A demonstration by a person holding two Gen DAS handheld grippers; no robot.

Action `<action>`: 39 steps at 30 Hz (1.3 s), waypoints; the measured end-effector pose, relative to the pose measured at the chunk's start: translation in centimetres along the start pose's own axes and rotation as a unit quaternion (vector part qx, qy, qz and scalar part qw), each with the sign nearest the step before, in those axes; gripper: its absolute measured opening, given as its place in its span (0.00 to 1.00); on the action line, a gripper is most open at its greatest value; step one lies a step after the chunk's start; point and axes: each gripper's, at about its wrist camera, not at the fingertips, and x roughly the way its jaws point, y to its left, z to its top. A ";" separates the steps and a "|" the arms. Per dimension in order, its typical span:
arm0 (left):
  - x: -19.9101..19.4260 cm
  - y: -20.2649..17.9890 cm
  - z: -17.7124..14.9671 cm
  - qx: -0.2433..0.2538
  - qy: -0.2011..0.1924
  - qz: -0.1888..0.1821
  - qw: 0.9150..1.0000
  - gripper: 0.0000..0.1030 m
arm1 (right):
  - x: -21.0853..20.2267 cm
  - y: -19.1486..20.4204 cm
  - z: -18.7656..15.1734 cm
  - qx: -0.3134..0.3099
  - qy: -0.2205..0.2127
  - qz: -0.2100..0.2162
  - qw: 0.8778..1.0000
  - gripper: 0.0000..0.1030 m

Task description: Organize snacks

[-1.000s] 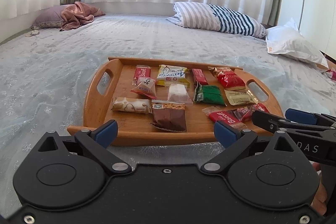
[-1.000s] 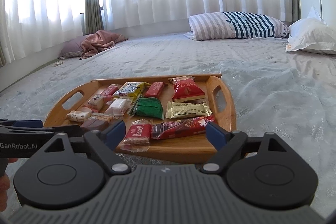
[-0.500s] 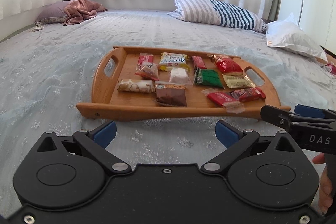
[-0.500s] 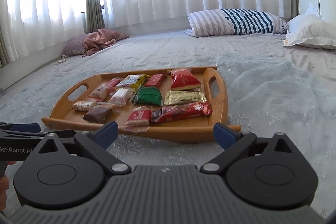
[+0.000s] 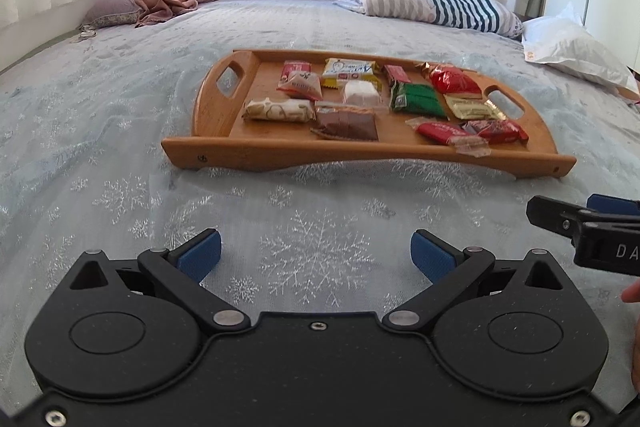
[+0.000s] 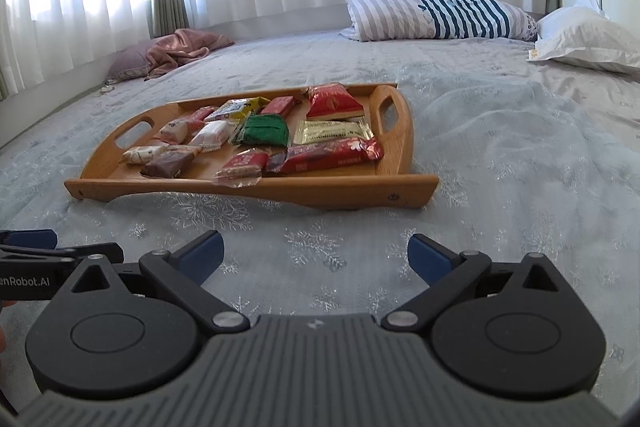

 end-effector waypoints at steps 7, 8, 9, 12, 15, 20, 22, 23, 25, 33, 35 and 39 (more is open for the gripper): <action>0.4 -0.4 -0.4 0.010 -0.002 0.006 1.000 1.00 | 0.6 0.6 -0.5 -0.021 0.022 0.000 1.000 1.00; 0.5 -0.4 -0.4 0.011 -0.001 0.007 1.000 1.00 | 0.7 0.7 -0.6 -0.024 0.023 -0.001 0.999 1.00; 0.6 -0.4 -0.5 0.013 -0.002 0.007 1.000 1.00 | 0.8 0.7 -0.6 -0.027 0.025 -0.001 0.999 1.00; 0.7 -0.5 -0.5 0.016 -0.001 0.006 1.000 1.00 | 1.1 1.1 -0.8 -0.040 0.030 -0.005 0.999 1.00; 1.0 -0.4 -0.4 0.015 0.002 0.003 1.000 1.00 | 1.3 1.6 -0.9 -0.054 0.032 -0.014 0.998 1.00; 1.3 -0.1 -0.3 0.009 0.004 -0.003 1.000 1.00 | 1.4 1.7 -1.0 -0.053 0.029 -0.013 0.998 1.00; 1.3 -0.1 -0.3 0.009 0.005 -0.004 1.000 1.00 | 1.5 1.7 -1.1 -0.053 0.027 -0.013 0.998 1.00; 1.3 0.0 -0.3 0.010 0.006 -0.003 1.000 1.00 | 1.5 1.7 -1.1 -0.054 0.027 -0.014 0.998 1.00; 1.3 -0.1 -0.3 0.012 0.006 -0.002 1.000 1.00 | 1.5 1.7 -1.1 -0.055 0.025 -0.015 0.998 1.00; 1.3 -0.2 -0.5 0.012 0.001 -0.003 1.000 1.00 | 1.5 1.5 -1.2 -0.055 0.024 -0.015 0.998 1.00; 1.3 -0.2 -0.4 0.010 0.003 -0.004 1.000 1.00 | 1.5 1.5 -1.2 -0.055 0.024 -0.015 0.998 1.00; 1.4 -0.1 -0.4 0.010 0.004 -0.004 1.000 1.00 | 1.5 1.5 -1.2 -0.055 0.024 -0.015 0.998 1.00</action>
